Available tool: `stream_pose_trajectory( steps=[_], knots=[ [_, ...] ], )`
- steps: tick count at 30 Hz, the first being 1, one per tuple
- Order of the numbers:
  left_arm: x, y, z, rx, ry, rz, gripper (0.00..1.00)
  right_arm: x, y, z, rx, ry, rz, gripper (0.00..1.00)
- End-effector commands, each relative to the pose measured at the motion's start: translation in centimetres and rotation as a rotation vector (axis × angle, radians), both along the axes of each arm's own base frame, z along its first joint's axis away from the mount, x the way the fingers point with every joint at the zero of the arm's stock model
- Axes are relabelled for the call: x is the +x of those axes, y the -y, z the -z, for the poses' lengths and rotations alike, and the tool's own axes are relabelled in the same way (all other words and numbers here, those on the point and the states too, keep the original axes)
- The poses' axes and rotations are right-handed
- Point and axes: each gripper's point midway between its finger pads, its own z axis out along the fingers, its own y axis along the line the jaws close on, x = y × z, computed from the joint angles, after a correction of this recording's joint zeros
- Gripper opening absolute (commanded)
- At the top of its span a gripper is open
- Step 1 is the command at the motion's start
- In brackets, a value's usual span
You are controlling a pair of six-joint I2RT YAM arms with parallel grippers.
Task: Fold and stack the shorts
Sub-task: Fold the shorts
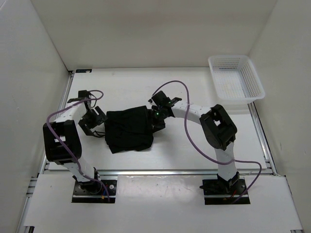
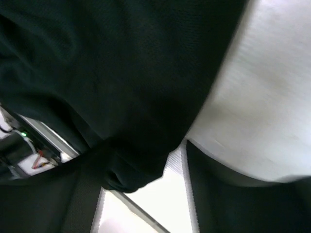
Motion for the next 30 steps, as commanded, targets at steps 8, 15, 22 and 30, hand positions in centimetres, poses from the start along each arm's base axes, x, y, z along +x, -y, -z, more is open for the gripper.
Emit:
stream_pose_trajectory(
  steps=[8,15,22,30],
  knots=[
    [1.6,0.0,-2.7,0.002,0.125,0.093,0.98,0.2,0.4,0.7,-0.007,0.018,0.05,0.0],
    [1.7,1.3,-7.3,-0.013,0.246,0.187,0.99,1.7,7.1,0.6,-0.113,0.092,0.206,0.0],
    [2.7,3.7,-11.7,-0.069,0.342,0.26,0.99,1.8,12.5,-0.3,-0.21,0.164,0.327,0.13],
    [3.1,3.5,-17.5,-0.017,0.507,0.277,0.99,3.2,21.7,-8.0,-0.369,0.406,0.625,1.0]
  ],
)
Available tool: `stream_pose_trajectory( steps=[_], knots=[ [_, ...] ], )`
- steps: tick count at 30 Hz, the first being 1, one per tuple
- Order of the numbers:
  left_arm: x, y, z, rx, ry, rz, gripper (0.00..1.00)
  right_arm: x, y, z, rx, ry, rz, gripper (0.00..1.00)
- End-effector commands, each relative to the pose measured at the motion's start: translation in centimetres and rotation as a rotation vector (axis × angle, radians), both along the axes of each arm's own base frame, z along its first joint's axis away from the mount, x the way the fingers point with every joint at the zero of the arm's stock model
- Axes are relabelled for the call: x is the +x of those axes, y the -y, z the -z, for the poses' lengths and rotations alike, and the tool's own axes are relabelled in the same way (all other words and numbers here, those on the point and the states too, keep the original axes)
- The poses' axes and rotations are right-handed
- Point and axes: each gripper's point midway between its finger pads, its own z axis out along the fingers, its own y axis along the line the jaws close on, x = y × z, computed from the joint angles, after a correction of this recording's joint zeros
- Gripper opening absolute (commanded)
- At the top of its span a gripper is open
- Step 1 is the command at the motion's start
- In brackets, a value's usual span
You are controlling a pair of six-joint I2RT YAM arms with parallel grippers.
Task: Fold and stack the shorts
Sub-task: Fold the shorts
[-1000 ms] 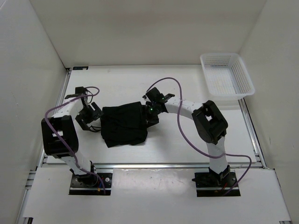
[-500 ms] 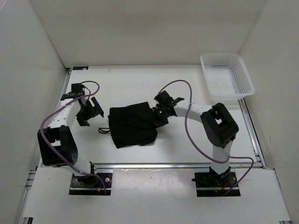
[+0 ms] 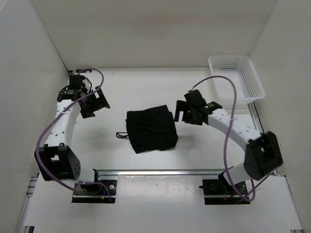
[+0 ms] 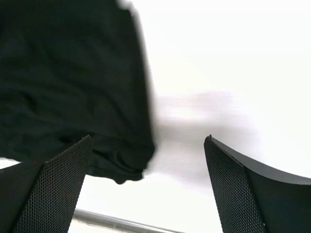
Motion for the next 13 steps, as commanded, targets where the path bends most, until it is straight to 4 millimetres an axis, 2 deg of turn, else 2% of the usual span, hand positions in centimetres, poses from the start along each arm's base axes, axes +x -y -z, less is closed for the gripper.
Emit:
stream_pose_trajectory(
  steps=[1,2,3,4,7,9,10,11,12,13],
  knots=[
    [-0.5,-0.1,-5.2,0.021,0.167,0.001,0.99,1.0,7.4,-4.7,-0.13,0.156,0.23,1.0],
    [-0.5,-0.2,-6.0,0.03,0.197,-0.004,0.99,1.1,8.7,-5.5,-0.148,0.184,0.268,1.0],
    [-0.9,-0.5,-6.6,0.04,0.227,-0.029,0.99,1.1,10.6,-7.2,-0.182,0.246,0.324,1.0],
    [-0.8,-0.7,-7.2,0.048,0.254,-0.035,0.99,1.1,12.4,-7.9,-0.215,0.265,0.366,1.0],
    [-1.6,-0.8,-7.8,0.057,0.286,-0.041,0.99,0.0,16.4,-9.8,-0.297,0.317,0.461,1.0],
    [-2.2,-0.9,-7.2,0.058,0.276,-0.054,0.99,-0.8,18.5,-11.1,-0.353,0.355,0.524,1.0],
    [-2.4,-0.9,-7.6,0.058,0.291,-0.055,0.99,-1.0,19.5,-11.3,-0.378,0.359,0.555,1.0],
    [-2.6,-0.8,-7.1,0.052,0.277,-0.061,0.99,-1.6,20.4,-10.7,-0.412,0.336,0.578,1.0],
    [-2.7,-0.8,-7.1,0.052,0.286,-0.062,0.99,-1.8,20.9,-11.2,-0.428,0.356,0.599,1.0],
    [-2.8,-0.8,-7.4,0.046,0.294,-0.07,0.99,-2.2,21.5,-10.7,-0.454,0.338,0.608,1.0]
  ],
)
